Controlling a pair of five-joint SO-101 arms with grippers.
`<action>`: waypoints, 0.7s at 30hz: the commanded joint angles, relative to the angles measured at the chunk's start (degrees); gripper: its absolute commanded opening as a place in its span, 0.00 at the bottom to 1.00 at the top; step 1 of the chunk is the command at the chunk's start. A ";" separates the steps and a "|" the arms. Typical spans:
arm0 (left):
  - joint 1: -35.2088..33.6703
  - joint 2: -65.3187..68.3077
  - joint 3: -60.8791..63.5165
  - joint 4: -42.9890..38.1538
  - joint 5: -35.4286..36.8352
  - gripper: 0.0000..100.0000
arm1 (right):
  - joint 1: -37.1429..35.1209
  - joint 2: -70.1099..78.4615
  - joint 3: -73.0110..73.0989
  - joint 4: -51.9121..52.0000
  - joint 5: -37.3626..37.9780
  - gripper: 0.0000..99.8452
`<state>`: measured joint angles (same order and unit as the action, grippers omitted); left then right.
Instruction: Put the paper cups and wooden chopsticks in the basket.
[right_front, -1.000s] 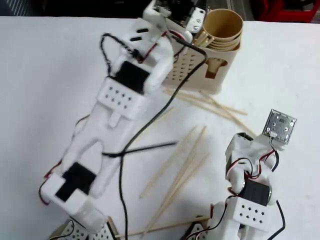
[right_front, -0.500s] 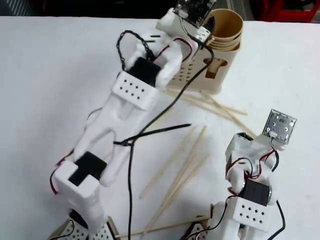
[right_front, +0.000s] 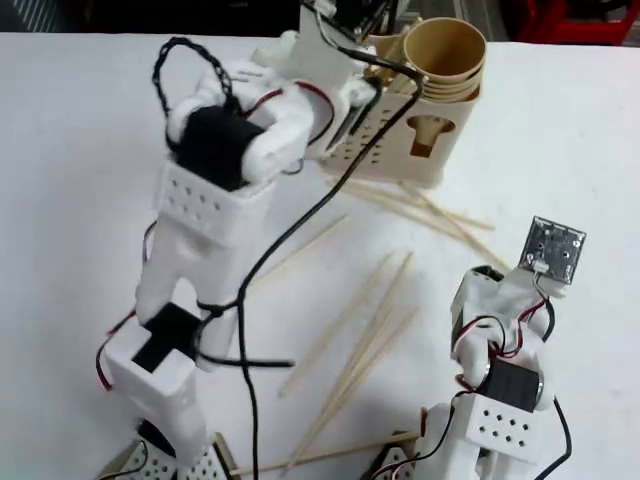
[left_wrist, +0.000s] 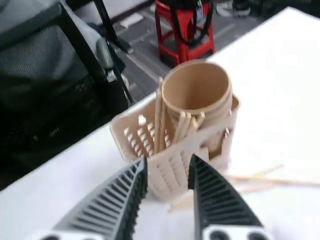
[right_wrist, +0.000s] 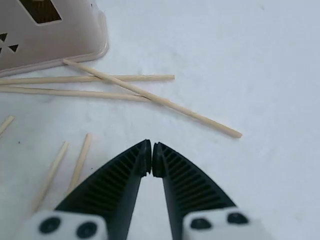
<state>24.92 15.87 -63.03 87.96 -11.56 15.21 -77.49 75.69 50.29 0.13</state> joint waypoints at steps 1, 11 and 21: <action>-0.75 -0.48 -8.97 10.20 -5.19 0.07 | 0.40 -1.10 -1.58 -1.01 3.69 0.02; -5.14 -6.20 -13.54 14.68 -3.08 0.03 | -3.03 2.15 -16.00 10.68 7.56 0.06; -5.93 -31.43 10.11 14.42 -3.16 0.03 | -5.76 23.52 -31.56 14.29 23.03 0.06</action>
<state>20.18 -3.65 -65.93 102.46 -15.25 10.20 -60.53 50.37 63.56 18.77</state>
